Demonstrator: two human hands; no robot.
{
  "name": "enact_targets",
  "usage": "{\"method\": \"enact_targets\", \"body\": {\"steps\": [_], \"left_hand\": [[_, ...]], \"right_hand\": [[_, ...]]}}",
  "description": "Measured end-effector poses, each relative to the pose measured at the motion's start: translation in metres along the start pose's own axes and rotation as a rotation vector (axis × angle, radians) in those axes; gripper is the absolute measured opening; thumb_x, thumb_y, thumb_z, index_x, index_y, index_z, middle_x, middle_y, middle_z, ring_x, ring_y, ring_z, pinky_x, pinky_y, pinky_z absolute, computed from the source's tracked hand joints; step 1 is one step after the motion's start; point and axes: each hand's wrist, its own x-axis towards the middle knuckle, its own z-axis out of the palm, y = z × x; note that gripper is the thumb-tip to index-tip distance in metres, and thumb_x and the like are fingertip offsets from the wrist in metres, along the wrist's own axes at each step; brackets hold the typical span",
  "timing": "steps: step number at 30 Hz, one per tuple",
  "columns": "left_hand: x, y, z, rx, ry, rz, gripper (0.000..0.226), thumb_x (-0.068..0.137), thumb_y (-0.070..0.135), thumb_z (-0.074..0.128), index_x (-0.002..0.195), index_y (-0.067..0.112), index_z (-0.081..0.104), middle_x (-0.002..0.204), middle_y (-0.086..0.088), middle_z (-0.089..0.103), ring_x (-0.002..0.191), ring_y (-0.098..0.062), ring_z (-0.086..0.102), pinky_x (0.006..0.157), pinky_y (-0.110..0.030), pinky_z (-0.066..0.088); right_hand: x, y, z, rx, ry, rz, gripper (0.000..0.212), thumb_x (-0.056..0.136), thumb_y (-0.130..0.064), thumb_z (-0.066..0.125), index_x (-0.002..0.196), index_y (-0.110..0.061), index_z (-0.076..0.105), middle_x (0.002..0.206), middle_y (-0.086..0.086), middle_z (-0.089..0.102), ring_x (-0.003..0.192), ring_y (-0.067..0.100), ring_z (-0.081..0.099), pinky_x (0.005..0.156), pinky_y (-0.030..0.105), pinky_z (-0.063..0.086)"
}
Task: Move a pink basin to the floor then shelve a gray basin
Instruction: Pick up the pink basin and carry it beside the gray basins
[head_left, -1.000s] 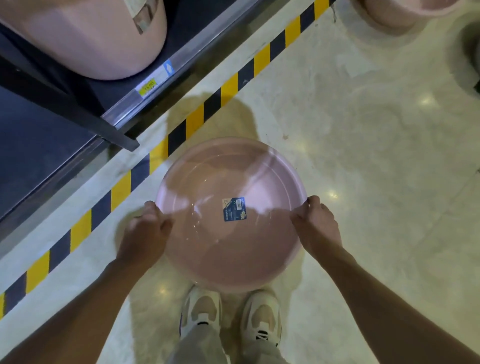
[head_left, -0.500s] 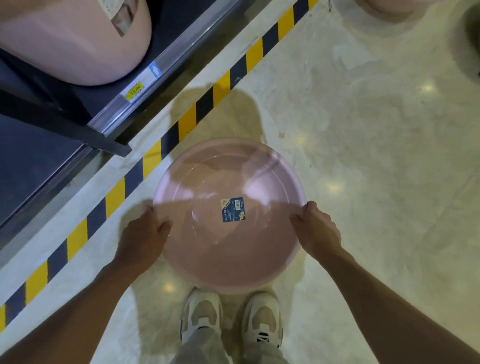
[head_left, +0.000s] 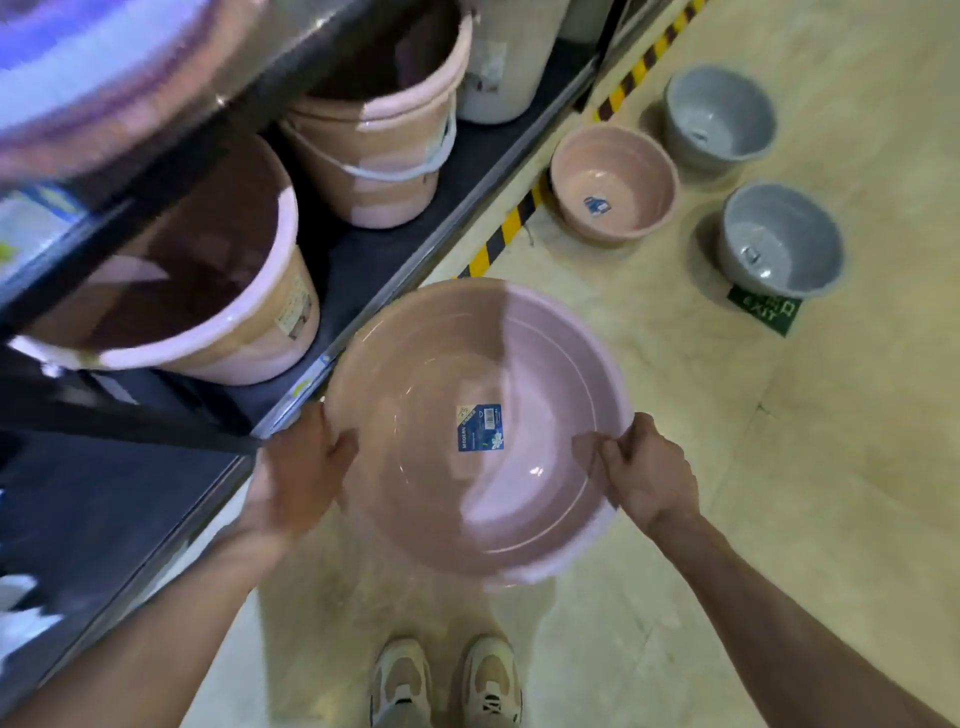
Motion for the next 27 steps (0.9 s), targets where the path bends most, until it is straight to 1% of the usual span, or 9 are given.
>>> {"method": "enact_targets", "body": {"steps": [3,5,7,10,12,16,20,24,27], "left_hand": [[-0.006,0.056,-0.063,-0.039,0.095,0.047,0.025,0.091,0.03,0.068,0.097,0.007,0.058,0.083,-0.014,0.069,0.081,-0.04,0.066,0.066,-0.041,0.047],[-0.015,0.093,-0.103,-0.104,0.098,0.065,0.026,0.089,0.031,0.069,0.089,0.007,0.059,0.076,-0.012,0.068,0.072,-0.036,0.066,0.065,-0.043,0.05],[-0.023,0.128,-0.141,-0.149,0.135,0.092,0.029,0.086,0.029,0.071,0.079,0.005,0.056,0.065,-0.012,0.062,0.064,-0.034,0.061,0.062,-0.04,0.045],[-0.03,0.179,-0.187,-0.158,0.154,0.11,0.03,0.086,0.028,0.071,0.076,0.006,0.055,0.067,-0.012,0.061,0.068,-0.033,0.057,0.065,-0.037,0.038],[-0.03,0.21,-0.209,-0.161,0.129,0.136,0.028,0.088,0.03,0.07,0.076,0.01,0.054,0.069,-0.007,0.061,0.072,-0.032,0.057,0.067,-0.037,0.039],[-0.03,0.272,-0.243,-0.168,0.081,0.199,0.019,0.088,0.034,0.068,0.084,0.018,0.059,0.067,0.011,0.058,0.074,-0.03,0.059,0.069,-0.038,0.043],[-0.019,0.333,-0.266,-0.181,0.057,0.248,0.022,0.086,0.04,0.066,0.09,0.019,0.065,0.064,0.011,0.06,0.066,-0.026,0.06,0.065,-0.037,0.046],[0.008,0.388,-0.27,-0.209,0.068,0.267,0.021,0.086,0.035,0.07,0.074,0.026,0.054,0.058,0.01,0.053,0.057,-0.018,0.054,0.053,-0.029,0.037],[0.036,0.424,-0.267,-0.214,0.072,0.273,0.022,0.088,0.03,0.072,0.077,0.025,0.054,0.057,0.012,0.051,0.056,-0.005,0.05,0.052,-0.028,0.033]], "right_hand": [[-0.018,-0.024,-0.075,0.08,0.077,-0.011,0.028,0.092,-0.041,0.055,0.085,-0.017,0.044,0.075,0.004,0.057,0.078,0.036,0.06,0.062,0.036,0.039],[-0.031,-0.038,-0.126,0.127,0.124,-0.012,0.027,0.093,-0.041,0.055,0.082,-0.019,0.042,0.072,0.002,0.055,0.075,0.035,0.057,0.061,0.037,0.039],[-0.044,-0.051,-0.175,0.167,0.168,-0.015,0.027,0.092,-0.039,0.054,0.077,-0.022,0.04,0.068,-0.002,0.051,0.071,0.032,0.051,0.06,0.036,0.036],[-0.059,-0.06,-0.238,0.221,0.234,-0.024,0.024,0.09,-0.039,0.054,0.079,-0.018,0.047,0.07,0.001,0.053,0.071,0.032,0.05,0.059,0.036,0.035],[-0.066,-0.063,-0.272,0.251,0.269,-0.007,0.031,0.083,-0.043,0.05,0.088,-0.013,0.055,0.075,0.005,0.058,0.072,0.032,0.049,0.06,0.037,0.036],[-0.073,-0.062,-0.328,0.372,0.296,0.071,0.036,0.077,-0.044,0.048,0.093,-0.014,0.063,0.07,0.0,0.059,0.072,0.032,0.053,0.058,0.035,0.036],[-0.06,-0.055,-0.381,0.441,0.282,0.119,0.018,0.087,-0.031,0.058,0.092,-0.015,0.065,0.067,0.0,0.062,0.075,0.034,0.06,0.062,0.036,0.044],[-0.027,-0.048,-0.429,0.459,0.325,0.094,0.018,0.089,-0.032,0.058,0.091,-0.017,0.066,0.072,0.001,0.067,0.074,0.031,0.061,0.063,0.035,0.045],[0.008,-0.046,-0.458,0.434,0.358,0.084,0.019,0.089,-0.033,0.057,0.093,-0.017,0.065,0.076,0.003,0.069,0.073,0.029,0.061,0.062,0.034,0.045]]}}
